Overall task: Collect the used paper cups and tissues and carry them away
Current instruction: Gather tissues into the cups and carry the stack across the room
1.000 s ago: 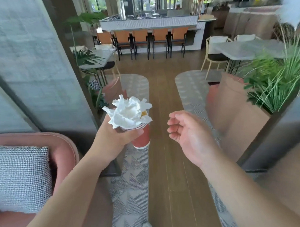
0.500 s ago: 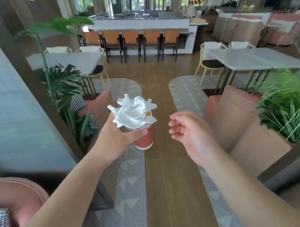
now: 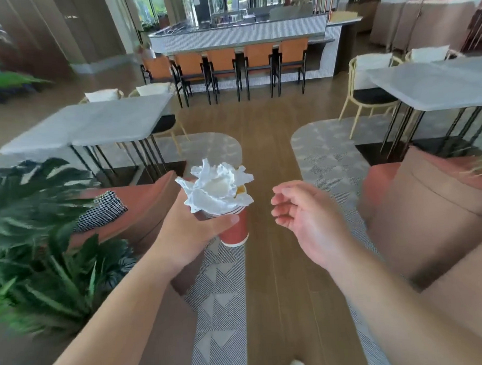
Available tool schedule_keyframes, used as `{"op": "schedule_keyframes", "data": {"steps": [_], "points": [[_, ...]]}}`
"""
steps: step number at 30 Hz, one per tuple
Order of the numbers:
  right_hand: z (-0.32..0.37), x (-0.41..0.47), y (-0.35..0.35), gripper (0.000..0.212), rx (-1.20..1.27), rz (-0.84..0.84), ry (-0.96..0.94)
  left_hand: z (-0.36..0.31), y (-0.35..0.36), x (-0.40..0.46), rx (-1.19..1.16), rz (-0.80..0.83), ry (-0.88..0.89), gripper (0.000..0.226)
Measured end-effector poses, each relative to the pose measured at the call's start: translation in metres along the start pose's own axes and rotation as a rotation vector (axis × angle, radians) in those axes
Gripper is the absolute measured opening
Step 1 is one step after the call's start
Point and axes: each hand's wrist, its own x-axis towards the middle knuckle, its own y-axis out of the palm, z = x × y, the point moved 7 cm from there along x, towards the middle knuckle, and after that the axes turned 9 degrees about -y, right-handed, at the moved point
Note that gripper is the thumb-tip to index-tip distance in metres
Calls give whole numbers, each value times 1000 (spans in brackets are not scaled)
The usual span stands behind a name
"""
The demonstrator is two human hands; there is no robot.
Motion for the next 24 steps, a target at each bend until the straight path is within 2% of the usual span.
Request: {"op": "schedule_keyframes", "data": {"steps": [4, 7, 14, 19, 24], "points": [[18, 79, -27, 13, -14, 33, 6, -23, 29, 77, 23, 7, -1, 80], [32, 128, -41, 23, 0, 26, -25, -34, 49, 125, -12, 35, 19, 76], [41, 208, -53, 23, -6, 63, -47, -52, 82, 215, -63, 71, 77, 62], [28, 278, -61, 20, -15, 7, -26, -45, 85, 292, -139, 151, 102, 50], [3, 371, -64, 20, -42, -20, 3, -28, 68, 389, -141, 114, 91, 61]]}}
